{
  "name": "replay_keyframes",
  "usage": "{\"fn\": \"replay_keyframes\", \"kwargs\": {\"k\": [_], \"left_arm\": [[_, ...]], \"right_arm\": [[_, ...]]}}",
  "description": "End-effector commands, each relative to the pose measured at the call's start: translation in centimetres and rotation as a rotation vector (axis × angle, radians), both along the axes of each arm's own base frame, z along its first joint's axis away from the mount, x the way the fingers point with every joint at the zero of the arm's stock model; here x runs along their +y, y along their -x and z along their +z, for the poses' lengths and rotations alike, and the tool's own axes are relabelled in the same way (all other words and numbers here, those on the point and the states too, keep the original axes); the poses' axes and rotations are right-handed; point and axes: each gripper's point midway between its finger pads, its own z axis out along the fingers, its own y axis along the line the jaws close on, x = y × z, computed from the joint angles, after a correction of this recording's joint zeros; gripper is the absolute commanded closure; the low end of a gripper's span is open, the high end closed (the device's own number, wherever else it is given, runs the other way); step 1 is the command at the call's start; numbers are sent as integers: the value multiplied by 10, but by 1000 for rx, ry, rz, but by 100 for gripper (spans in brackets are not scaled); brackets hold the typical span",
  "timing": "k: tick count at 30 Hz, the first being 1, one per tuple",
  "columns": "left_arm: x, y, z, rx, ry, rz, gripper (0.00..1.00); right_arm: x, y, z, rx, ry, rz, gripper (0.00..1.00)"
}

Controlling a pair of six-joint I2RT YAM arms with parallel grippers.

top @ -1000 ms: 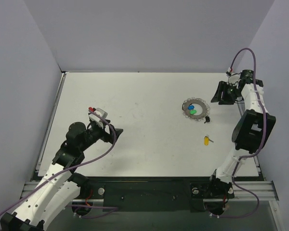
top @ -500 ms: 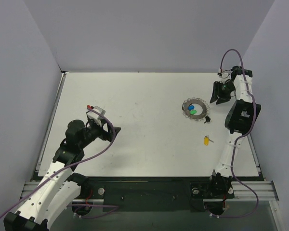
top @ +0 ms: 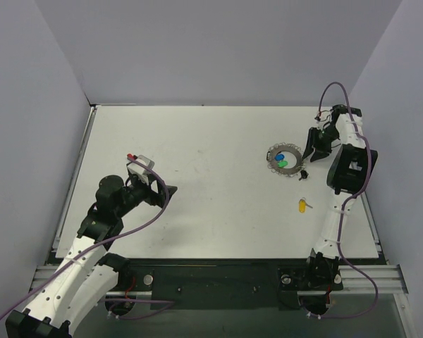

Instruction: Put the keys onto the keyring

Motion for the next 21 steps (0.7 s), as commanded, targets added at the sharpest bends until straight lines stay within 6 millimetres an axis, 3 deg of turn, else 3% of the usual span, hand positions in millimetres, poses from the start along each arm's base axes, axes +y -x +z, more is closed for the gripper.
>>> {"fn": "replay_keyframes", "kwargs": {"k": [1,21], "left_arm": [[-1,-4,16,-65,19,-9,9],[0,-5,16,-65,19,-4,9]], "right_arm": [[3,21,-13,102,-6,-31,66],[17,26,-19,112,-74,5,87]]}}
